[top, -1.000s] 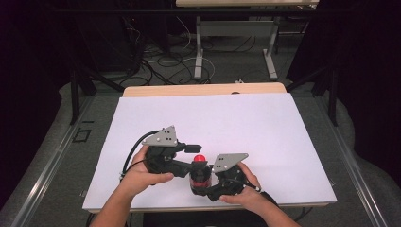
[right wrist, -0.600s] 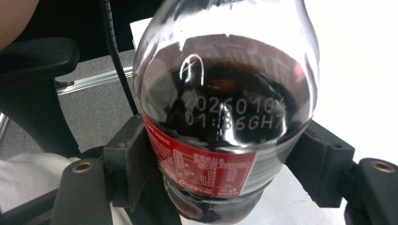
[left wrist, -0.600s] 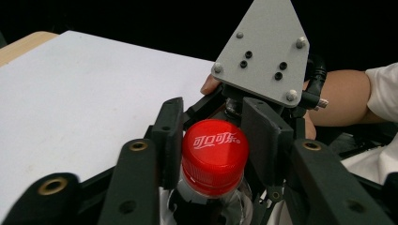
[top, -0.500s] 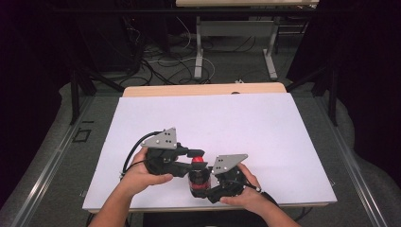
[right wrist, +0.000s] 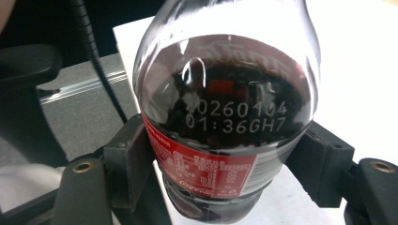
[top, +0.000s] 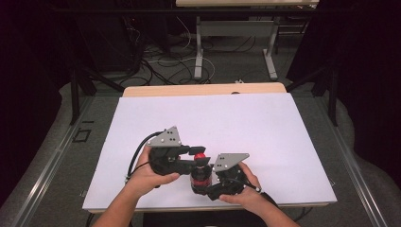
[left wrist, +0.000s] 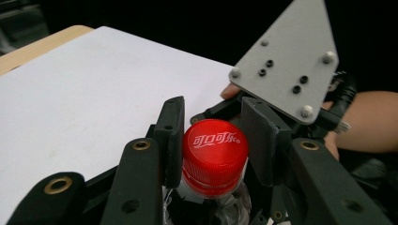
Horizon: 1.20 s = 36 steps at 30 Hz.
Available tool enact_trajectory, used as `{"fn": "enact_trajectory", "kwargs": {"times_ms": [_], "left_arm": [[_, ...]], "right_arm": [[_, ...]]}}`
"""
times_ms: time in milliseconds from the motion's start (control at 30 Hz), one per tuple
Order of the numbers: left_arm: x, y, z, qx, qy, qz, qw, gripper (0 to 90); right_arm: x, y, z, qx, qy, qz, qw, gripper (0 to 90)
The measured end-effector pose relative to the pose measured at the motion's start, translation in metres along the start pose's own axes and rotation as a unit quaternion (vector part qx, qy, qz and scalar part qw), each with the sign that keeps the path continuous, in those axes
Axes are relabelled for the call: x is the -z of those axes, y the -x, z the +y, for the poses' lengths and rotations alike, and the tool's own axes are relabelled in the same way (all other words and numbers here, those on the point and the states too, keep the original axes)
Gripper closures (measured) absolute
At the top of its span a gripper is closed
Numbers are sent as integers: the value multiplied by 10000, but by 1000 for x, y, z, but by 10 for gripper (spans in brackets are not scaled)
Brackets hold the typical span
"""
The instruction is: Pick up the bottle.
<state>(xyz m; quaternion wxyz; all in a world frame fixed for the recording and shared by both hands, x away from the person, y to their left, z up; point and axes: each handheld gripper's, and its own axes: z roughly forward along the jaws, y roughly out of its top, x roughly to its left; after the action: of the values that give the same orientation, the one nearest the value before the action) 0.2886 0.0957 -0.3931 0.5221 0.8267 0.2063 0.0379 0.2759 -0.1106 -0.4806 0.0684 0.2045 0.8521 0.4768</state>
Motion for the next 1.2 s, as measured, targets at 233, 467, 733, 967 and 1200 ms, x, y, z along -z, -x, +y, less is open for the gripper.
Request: {"fn": "enact_trajectory", "kwargs": {"times_ms": [233, 467, 733, 967, 1200], "left_arm": [[-10, 17, 6, 398, 39, 1037, 9938, 618], [-30, 34, 11, 1020, 93, 2139, 9715, 619], [-36, 35, 12, 1279, 111, 2398, 9623, 618], [-34, 33, 13, 1394, 83, 2359, 9617, 618], [-30, 25, 12, 1165, 272, 1759, 9771, 521]], "right_arm": [[0, -1, 1, -168, 66, -673, 9976, 288], [-4, -1, -1, -504, 52, -1113, 9925, 289], [-5, -3, -3, -605, 4, -1496, 9869, 289], [-6, -4, -3, -570, 16, -1571, 9859, 289], [-3, 1, -3, -627, 90, -1399, 9881, 289]]}}
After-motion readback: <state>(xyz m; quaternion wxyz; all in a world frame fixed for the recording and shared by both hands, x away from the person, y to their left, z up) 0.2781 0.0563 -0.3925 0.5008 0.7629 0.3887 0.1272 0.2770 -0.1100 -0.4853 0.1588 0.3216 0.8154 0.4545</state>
